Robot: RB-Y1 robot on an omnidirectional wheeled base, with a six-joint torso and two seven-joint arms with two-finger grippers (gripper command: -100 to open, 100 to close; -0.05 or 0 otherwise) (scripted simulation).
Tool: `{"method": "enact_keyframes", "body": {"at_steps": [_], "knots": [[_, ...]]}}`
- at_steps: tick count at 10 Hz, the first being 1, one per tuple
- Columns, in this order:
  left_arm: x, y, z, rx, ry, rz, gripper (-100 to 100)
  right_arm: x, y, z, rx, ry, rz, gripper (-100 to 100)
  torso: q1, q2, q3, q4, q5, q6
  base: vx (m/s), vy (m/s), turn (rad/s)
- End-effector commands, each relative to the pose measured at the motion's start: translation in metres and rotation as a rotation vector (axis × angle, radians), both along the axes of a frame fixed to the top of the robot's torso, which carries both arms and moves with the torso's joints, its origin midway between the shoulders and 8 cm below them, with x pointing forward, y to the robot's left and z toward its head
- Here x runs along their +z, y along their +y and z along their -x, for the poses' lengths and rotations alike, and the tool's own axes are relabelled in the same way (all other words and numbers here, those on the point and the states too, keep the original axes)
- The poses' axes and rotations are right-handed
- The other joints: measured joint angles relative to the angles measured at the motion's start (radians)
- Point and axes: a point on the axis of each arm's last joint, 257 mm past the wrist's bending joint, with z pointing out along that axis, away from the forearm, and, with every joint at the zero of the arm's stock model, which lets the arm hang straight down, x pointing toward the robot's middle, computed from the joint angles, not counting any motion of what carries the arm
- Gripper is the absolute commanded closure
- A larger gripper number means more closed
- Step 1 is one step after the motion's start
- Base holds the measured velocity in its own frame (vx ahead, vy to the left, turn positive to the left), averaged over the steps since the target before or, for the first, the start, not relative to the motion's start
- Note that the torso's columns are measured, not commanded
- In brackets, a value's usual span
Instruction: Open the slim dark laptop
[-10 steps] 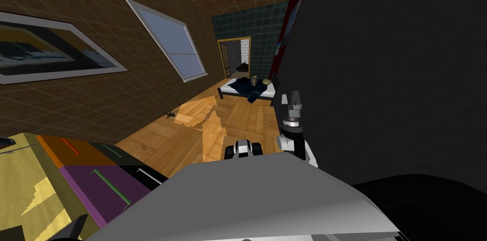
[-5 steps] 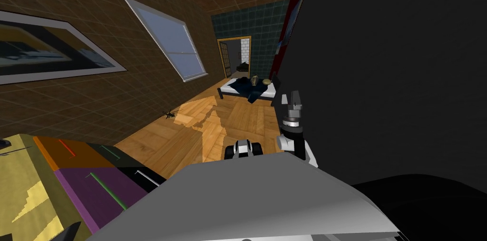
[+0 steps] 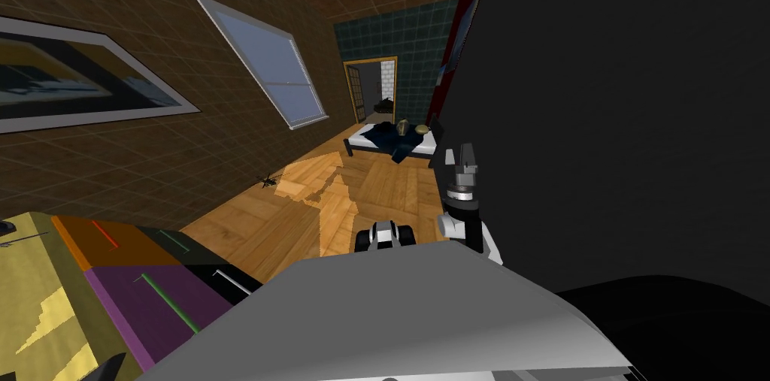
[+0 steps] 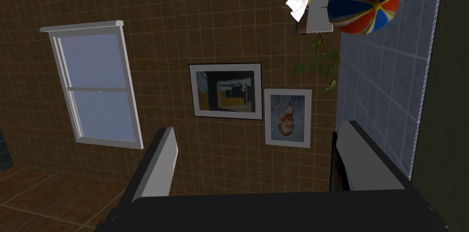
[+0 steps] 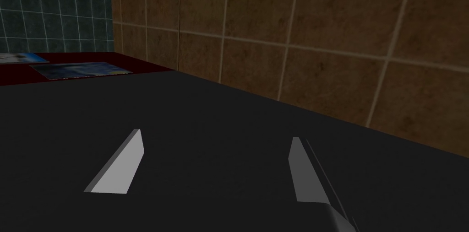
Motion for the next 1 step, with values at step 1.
{"method": "enact_keyframes", "body": {"at_steps": [1], "knots": [[0.0000, 0.0000, 0.0000, 0.000, 0.000, 0.000, 0, 0.0000, 0.0000, 0.0000, 0.000, 0.000, 0.000, 0, 0.000, 0.000, 0.000, 0.000, 0.000, 0.000, 0.000, 0.000, 0.000]]}}
